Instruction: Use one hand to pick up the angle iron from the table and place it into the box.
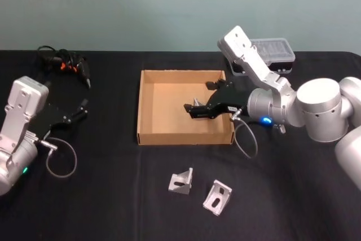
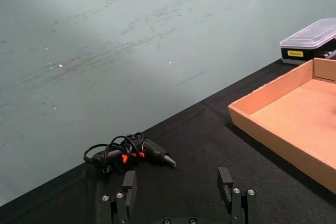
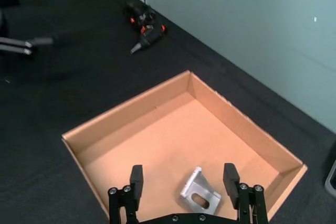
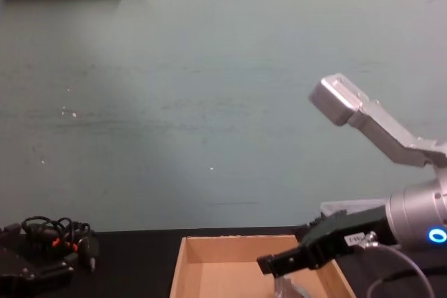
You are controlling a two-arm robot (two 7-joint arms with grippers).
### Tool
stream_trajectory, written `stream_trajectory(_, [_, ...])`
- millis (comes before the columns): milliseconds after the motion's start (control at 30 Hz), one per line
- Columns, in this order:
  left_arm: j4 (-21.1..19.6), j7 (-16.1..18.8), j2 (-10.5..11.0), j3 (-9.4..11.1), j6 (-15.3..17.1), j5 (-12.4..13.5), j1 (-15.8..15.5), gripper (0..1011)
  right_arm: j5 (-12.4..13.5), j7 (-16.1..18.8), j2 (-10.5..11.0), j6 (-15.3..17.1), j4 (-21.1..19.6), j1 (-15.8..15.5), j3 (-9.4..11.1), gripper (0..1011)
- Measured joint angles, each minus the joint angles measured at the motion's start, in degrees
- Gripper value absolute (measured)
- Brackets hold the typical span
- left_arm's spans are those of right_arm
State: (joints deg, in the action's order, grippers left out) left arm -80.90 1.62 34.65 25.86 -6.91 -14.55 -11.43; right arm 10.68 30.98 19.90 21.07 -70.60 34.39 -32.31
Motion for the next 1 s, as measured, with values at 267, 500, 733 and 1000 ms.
stream_trajectory(267, [0.0, 0.0, 0.0, 0.0, 0.0, 0.0, 0.0, 1011, 1.7, 0.3, 2.7, 3.4, -8.5, -2.4, 1.1, 1003])
stream_trajectory(500, [0.0, 0.0, 0.0, 0.0, 0.0, 0.0, 0.0, 1011, 3.5, 0.8, 7.4, 10.7, -17.8, -5.7, 1.5, 1002])
stream_trajectory(733, [0.0, 0.0, 0.0, 0.0, 0.0, 0.0, 0.0, 1011, 5.5, 1.8, 12.3, 16.1, -26.2, -9.3, 1.5, 1003])
stream_trajectory(1000, [0.0, 0.0, 0.0, 0.0, 0.0, 0.0, 0.0, 1011, 8.4, 2.2, 16.4, 20.9, -34.4, -13.4, 1.6, 1002])
